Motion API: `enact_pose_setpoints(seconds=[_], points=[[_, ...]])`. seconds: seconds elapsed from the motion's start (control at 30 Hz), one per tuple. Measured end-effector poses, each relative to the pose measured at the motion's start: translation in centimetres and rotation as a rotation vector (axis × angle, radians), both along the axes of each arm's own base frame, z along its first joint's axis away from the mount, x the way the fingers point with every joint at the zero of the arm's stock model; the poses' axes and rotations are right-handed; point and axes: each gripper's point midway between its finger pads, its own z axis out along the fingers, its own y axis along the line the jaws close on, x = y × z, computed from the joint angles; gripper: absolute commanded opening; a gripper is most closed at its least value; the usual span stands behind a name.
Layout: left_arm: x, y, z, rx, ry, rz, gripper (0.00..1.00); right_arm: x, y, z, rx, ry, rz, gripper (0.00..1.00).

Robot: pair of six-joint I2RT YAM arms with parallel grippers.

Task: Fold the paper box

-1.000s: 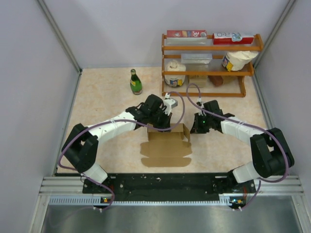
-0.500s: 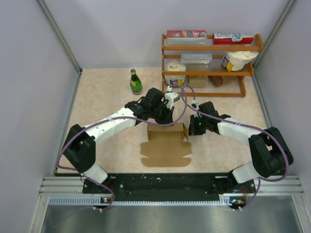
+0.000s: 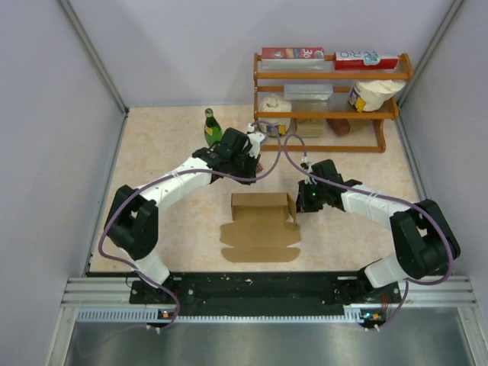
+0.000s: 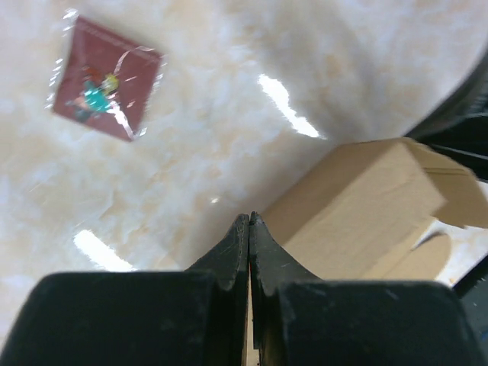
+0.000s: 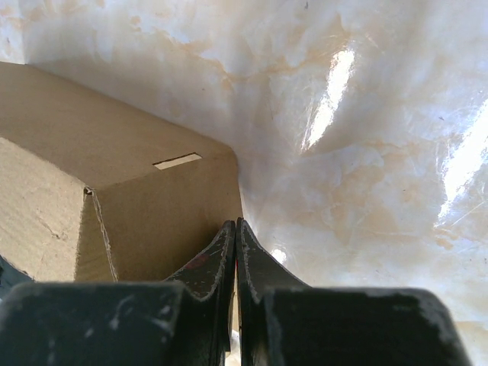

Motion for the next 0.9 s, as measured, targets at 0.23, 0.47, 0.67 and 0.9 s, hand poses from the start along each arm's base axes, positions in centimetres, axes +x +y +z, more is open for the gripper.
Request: enact_pose_setpoints(seconds=[0.23,0.47,0.67,0.9], points=[[2.3,4.1,-2.0,0.076,0.045,0.155,0.00,-0.1,0.0,0.0,0.003,0.002,0.003,0.00],[2.3,5.2,-3.4,0.111,0.083,0.202,0.00,-1.1,0.1,-0.2,0.015,0.023,0.010,0.00],[1.0,5.5,-6.1,0.137,0.155,0.198,0.00,-1.4,0.5,0.8,0.050,0.012,0.016,0.00],[-0.6,5.6,-8.0,0.140,0.227,0.186,0.00,-1.9,1.2,1.2,0.075,0.021,0.036,0.00]])
